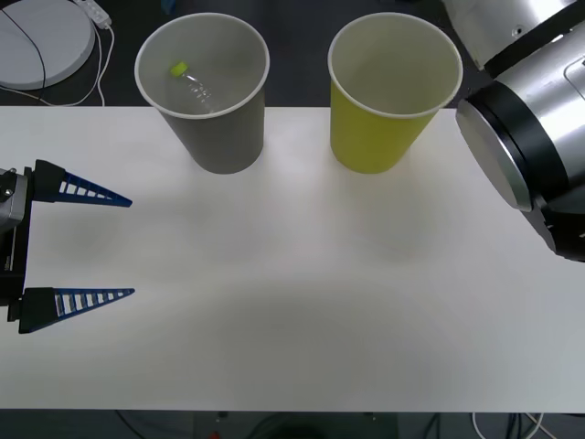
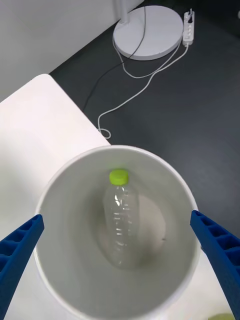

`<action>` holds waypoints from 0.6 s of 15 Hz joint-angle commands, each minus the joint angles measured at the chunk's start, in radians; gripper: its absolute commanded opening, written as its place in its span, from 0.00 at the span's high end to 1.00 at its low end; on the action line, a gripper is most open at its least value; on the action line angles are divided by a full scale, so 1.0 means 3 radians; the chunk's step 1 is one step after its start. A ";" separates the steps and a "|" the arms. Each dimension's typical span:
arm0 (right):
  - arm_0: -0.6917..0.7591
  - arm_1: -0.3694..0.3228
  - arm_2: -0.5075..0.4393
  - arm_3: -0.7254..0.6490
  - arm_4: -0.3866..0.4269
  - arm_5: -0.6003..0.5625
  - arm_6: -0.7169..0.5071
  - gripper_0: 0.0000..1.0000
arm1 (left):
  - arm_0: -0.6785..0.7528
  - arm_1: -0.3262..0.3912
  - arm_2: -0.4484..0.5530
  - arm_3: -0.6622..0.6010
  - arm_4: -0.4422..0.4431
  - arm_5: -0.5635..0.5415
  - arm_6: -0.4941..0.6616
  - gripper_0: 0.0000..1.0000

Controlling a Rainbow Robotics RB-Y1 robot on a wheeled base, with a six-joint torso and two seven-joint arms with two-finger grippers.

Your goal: Put the can into the green bin and the plastic bottle into the gray bin

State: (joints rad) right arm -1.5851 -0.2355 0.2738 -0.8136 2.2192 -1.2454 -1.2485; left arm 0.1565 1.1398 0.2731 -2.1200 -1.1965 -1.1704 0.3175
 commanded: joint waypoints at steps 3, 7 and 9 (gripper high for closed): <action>0.0446 -0.0458 0.0013 -0.0959 -0.0121 -0.0441 -0.0006 0.00 | 0.0000 0.0000 0.0000 0.0000 0.0000 0.0000 0.0000 0.00; 0.0789 -0.0780 0.0090 -0.1583 -0.0316 -0.0466 -0.0154 0.00 | 0.0000 0.0000 0.0000 0.0000 0.0000 0.0000 0.0000 0.00; 0.0942 -0.0918 0.0136 -0.1864 -0.0362 -0.0466 -0.0164 0.00 | 0.0000 0.0000 0.0000 0.0000 0.0000 0.0000 0.0000 0.00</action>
State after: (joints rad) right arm -1.3206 -0.4971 0.3118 -1.3424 2.1175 -1.3854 -1.2959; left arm 0.1564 1.1397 0.2731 -2.1200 -1.1965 -1.1704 0.3175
